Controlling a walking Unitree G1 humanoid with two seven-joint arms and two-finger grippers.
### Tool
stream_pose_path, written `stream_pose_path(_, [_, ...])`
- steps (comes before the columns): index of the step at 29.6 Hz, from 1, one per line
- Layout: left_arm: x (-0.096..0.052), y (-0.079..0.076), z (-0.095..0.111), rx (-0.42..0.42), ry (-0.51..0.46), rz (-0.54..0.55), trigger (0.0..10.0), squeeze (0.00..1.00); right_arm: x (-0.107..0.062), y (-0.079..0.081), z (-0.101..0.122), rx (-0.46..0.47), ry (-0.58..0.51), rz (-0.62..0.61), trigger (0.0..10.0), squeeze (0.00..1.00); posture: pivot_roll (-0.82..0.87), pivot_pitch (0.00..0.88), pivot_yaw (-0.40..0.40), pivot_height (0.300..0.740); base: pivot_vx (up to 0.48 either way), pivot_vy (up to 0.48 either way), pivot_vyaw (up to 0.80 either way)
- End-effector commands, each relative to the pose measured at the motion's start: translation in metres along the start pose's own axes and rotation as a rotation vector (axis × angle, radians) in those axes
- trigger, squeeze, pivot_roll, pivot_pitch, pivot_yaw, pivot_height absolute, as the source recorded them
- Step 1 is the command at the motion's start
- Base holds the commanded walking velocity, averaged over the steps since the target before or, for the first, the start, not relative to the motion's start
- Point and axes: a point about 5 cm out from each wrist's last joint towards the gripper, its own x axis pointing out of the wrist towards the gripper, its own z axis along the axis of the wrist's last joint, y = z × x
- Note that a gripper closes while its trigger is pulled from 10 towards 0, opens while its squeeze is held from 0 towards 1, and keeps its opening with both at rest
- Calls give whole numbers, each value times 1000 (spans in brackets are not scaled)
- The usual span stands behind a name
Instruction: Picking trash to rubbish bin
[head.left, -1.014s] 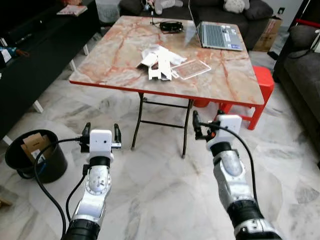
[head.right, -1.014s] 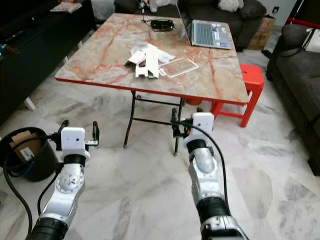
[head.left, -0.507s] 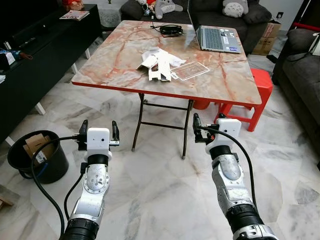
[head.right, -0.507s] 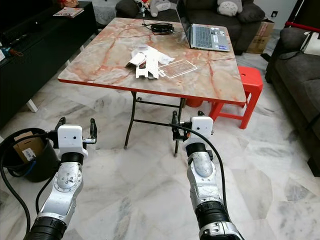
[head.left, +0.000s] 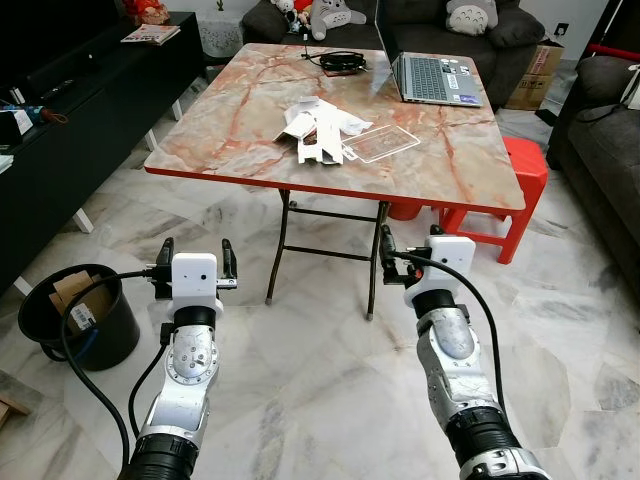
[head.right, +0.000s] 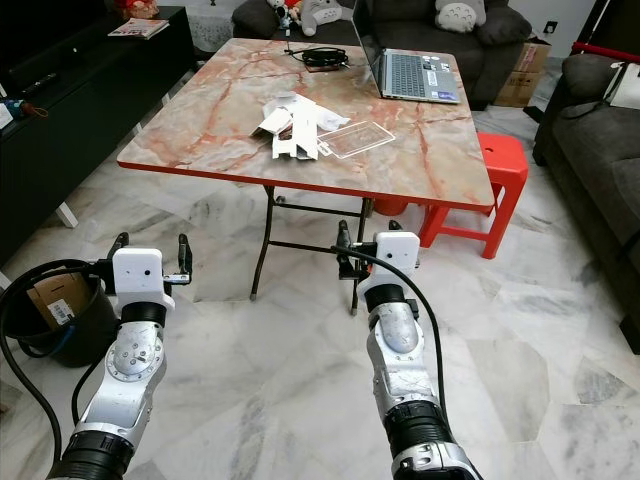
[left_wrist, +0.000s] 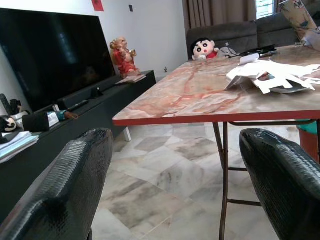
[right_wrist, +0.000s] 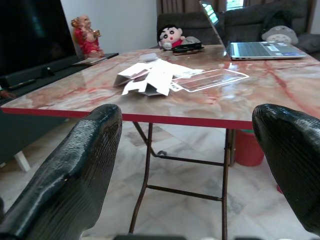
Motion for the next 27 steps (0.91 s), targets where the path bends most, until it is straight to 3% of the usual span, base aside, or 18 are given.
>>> stream_pose_path(1, [1, 1, 0, -3, 5, 9, 10000, 0, 2, 2, 4, 3, -17, 11, 10000, 0, 0, 0, -12, 740, 0, 0, 0])
stream_pose_path(27, [1, 2, 1, -11, 0, 24, 10000, 0, -1, 28, -1, 39, 0, 102, 10000, 0, 20, 0, -23, 740, 0, 0, 0])
